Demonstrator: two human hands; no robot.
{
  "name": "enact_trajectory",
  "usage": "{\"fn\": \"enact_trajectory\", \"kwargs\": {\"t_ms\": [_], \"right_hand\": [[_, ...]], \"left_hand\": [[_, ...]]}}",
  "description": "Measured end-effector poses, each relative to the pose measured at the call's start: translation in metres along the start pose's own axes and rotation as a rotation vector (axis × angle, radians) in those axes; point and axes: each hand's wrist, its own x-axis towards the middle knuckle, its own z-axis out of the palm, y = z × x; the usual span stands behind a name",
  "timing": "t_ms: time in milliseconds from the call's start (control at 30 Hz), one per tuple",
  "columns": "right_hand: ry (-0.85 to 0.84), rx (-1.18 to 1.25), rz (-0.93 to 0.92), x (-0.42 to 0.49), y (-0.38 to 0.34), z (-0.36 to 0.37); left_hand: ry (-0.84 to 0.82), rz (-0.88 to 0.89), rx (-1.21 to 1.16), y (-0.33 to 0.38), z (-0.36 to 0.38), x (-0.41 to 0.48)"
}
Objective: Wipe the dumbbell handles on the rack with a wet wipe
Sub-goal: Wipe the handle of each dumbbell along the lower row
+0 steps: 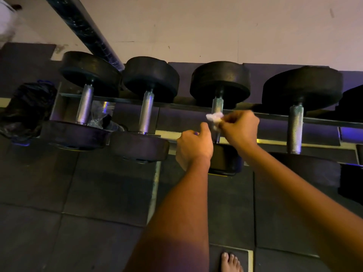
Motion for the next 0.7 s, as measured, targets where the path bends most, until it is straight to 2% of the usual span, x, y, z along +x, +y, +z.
{"fn": "enact_trajectory", "kwargs": {"t_ms": [100, 200, 400, 500, 567, 700], "right_hand": [[0.102, 0.046, -0.023, 0.028, -0.013, 0.004], [0.125, 0.081, 0.007, 0.045, -0.016, 0.004], [-0.066, 0.066, 0.183, 0.008, 0.018, -0.004], [-0.148, -0.003, 0.190, -0.007, 0.022, -0.009], [-0.120, 0.040, 0.186, -0.005, 0.014, -0.009], [0.073, 0.095, 0.139, 0.027, -0.010, 0.001]], "left_hand": [[-0.004, 0.013, -0.014, -0.001, 0.000, -0.001], [-0.014, 0.014, -0.026, -0.002, 0.001, 0.000], [-0.011, -0.003, -0.005, 0.000, 0.000, 0.002], [-0.017, -0.007, 0.020, 0.001, 0.001, 0.001], [-0.014, -0.002, 0.019, 0.001, 0.001, 0.001], [-0.011, 0.000, -0.003, 0.002, 0.001, 0.001]]}}
